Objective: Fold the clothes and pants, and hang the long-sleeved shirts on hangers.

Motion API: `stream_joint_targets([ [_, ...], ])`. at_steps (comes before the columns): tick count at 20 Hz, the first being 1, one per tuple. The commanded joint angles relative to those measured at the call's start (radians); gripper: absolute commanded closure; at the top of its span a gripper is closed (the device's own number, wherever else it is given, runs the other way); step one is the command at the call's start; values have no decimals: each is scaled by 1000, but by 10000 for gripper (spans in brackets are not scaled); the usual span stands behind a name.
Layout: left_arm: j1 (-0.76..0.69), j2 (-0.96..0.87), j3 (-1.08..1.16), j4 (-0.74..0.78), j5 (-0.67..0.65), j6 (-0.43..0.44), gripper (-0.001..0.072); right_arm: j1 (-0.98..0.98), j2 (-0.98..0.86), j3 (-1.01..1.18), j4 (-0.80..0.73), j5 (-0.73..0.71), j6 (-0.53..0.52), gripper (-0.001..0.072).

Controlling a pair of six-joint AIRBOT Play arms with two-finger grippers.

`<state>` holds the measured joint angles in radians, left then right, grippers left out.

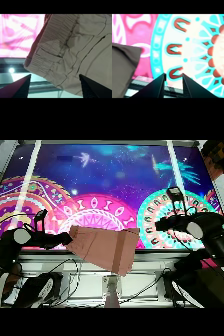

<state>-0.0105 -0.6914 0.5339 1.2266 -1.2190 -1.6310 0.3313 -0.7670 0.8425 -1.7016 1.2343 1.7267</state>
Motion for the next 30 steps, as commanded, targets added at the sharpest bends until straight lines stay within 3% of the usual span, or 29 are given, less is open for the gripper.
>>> stream_joint_targets([
  [1,0,-1,1,0,5,0,15,-132,55,-104,203,-14,-162,492],
  [4,0,-1,1,0,5,0,15,-133,74,-271,629,-86,-415,492],
  [5,0,-1,1,0,4,0,15,-133,74,-322,724,-130,-448,489],
  [6,0,-1,1,0,4,0,16,-133,74,-372,785,-185,-446,395],
  [7,0,-1,1,0,4,0,16,-133,74,-415,820,-234,-435,176],
  [8,0,-1,1,0,4,0,16,-133,71,-453,827,-275,-390,8],
  [10,0,-1,1,-1,4,0,16,-133,45,-498,811,-293,-339,91],
  [11,0,-1,1,-1,4,0,16,-133,27,-506,811,-286,-339,214],
  [17,0,-1,1,-8,4,-1,16,-133,-8,-504,789,-449,-329,182],
  [22,0,-1,1,-8,5,-1,16,-133,-111,-504,816,-379,-338,156],
  [26,0,-1,1,-8,5,-1,16,-133,-241,-502,1025,-359,-523,155],
  [30,0,-1,1,-8,4,-1,16,-133,-352,-493,1124,-375,-567,150],
])
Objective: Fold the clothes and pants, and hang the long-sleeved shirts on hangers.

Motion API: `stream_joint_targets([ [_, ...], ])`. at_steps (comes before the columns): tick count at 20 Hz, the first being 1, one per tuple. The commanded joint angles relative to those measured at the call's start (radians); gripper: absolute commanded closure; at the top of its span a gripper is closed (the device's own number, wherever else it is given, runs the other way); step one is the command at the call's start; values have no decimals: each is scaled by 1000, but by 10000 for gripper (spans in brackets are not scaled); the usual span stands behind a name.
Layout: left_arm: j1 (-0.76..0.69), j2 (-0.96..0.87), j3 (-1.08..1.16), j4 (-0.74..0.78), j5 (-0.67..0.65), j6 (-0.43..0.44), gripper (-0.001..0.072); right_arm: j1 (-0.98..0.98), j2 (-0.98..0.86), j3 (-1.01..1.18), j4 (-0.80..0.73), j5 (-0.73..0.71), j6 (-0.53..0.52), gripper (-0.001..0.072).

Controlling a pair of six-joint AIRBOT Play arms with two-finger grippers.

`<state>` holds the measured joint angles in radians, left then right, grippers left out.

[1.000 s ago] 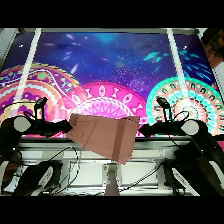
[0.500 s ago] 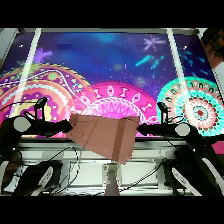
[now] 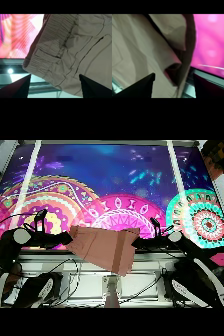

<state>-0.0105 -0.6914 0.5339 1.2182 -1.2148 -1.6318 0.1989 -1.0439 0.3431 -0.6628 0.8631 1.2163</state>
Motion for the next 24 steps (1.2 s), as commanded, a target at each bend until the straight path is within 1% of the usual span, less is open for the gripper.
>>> stream_joint_targets([
  [1,0,-1,1,0,0,0,16,2,-95,19,85,-8,-56,150],
  [7,0,-1,1,0,0,0,16,2,-130,113,91,-72,-56,163],
  [10,0,-1,1,0,0,0,16,10,-130,127,95,-103,-56,168],
  [15,0,-1,1,0,0,0,16,116,-171,128,129,-167,-56,170],
  [16,0,-1,1,0,0,0,16,137,-179,128,142,-176,-56,189],
  [20,0,-1,1,0,8,0,16,176,-179,156,138,-208,-60,704],
  [22,0,-1,1,0,34,0,16,176,-178,214,84,-225,-59,702],
  [24,0,-1,1,0,60,0,16,174,-178,301,-35,-240,-58,702],
])
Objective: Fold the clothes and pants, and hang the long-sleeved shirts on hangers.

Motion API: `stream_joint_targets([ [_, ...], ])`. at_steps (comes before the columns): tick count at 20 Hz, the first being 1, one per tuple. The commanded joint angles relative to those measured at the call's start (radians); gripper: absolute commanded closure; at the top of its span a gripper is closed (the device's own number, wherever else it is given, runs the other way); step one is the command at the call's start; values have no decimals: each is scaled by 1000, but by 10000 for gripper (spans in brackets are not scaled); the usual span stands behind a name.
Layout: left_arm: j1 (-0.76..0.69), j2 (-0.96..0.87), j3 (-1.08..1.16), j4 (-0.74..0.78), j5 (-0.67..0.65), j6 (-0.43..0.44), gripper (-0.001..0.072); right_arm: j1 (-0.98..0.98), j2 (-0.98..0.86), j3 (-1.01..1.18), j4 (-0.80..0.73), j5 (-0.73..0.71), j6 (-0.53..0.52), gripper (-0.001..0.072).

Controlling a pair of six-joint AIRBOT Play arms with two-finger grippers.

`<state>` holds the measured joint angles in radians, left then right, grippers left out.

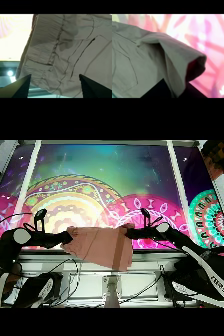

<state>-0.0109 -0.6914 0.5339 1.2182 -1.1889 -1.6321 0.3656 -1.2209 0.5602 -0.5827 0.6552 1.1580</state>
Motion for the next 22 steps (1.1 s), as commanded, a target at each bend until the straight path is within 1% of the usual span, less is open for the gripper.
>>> stream_joint_targets([
  [1,0,-1,1,0,43,0,16,0,-1,128,-173,-40,7,702],
  [3,0,-1,1,0,53,0,16,-41,-1,216,-288,-56,67,703],
  [5,0,-1,1,0,53,1,16,-111,-1,286,-370,-70,140,703],
  [9,0,-1,1,0,83,1,16,-327,-1,380,-452,-67,215,703],
  [12,0,-1,1,0,101,1,16,-528,-1,415,-466,-56,227,703],
  [16,0,-1,1,0,148,0,16,-835,0,442,-468,-10,303,703],
  [20,0,0,1,0,180,0,16,-1144,25,443,-471,31,446,703],
  [22,0,0,1,0,180,0,16,-1278,45,443,-475,70,489,703],
])
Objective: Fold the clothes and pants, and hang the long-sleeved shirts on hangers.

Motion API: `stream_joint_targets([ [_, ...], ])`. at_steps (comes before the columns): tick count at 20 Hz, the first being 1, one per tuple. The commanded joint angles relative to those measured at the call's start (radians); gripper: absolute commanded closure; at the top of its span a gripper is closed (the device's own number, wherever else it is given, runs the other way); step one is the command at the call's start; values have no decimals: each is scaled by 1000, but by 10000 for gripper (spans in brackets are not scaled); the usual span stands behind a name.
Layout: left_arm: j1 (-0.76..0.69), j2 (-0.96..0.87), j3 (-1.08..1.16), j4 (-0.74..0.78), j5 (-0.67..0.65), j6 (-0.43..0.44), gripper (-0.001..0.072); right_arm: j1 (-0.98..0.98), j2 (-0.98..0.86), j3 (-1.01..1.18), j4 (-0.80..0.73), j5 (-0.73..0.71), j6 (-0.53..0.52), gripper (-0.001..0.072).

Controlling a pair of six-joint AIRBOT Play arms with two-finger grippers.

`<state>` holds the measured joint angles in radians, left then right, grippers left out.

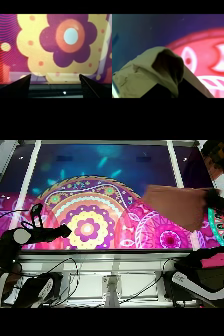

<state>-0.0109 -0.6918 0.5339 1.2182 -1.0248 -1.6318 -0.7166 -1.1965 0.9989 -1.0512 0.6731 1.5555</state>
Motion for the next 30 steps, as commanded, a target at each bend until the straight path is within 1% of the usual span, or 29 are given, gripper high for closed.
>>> stream_joint_targets([
  [1,0,0,1,0,16,0,16,-253,30,3,-34,89,135,703],
  [3,0,0,1,0,20,0,16,-344,44,2,-159,159,275,703],
  [4,0,0,1,0,20,0,16,-374,50,2,-215,179,308,704],
  [6,0,0,1,0,20,-3,16,-411,60,2,-279,191,319,703],
  [9,0,0,1,-18,20,-3,16,-419,61,2,-292,192,319,702],
  [10,0,0,1,-32,20,-3,16,-419,61,2,-291,192,319,622],
  [11,0,0,1,-45,20,-3,16,-419,61,2,-289,192,319,338],
  [12,0,0,1,-46,20,-3,16,-419,61,2,-290,192,319,125],
  [15,0,0,1,-44,33,-2,16,-419,61,3,-291,201,303,119],
  [17,0,0,1,-44,90,1,18,-419,61,3,-289,197,273,120],
  [18,0,0,1,-45,134,0,18,-417,61,6,-285,198,245,129],
  [20,0,0,1,-45,207,0,18,-403,62,23,-280,188,149,131],
  [21,0,0,1,-45,211,0,18,-388,62,34,-277,177,123,158],
  [22,0,0,1,-44,211,0,18,-359,62,54,-276,172,84,224],
  [24,0,0,1,-45,211,0,18,-277,62,112,-276,169,-4,240],
  [25,0,0,1,-44,211,0,18,-225,62,150,-276,168,-25,242],
  [27,0,0,1,-44,211,0,18,-105,62,240,-277,167,-31,281],
  [28,0,0,1,-45,211,0,18,-35,62,285,-276,170,-31,282],
  [29,0,0,1,-44,211,0,18,36,62,323,-277,176,-31,329],
  [30,0,0,0,-45,211,0,17,117,62,357,-277,186,-32,430],
])
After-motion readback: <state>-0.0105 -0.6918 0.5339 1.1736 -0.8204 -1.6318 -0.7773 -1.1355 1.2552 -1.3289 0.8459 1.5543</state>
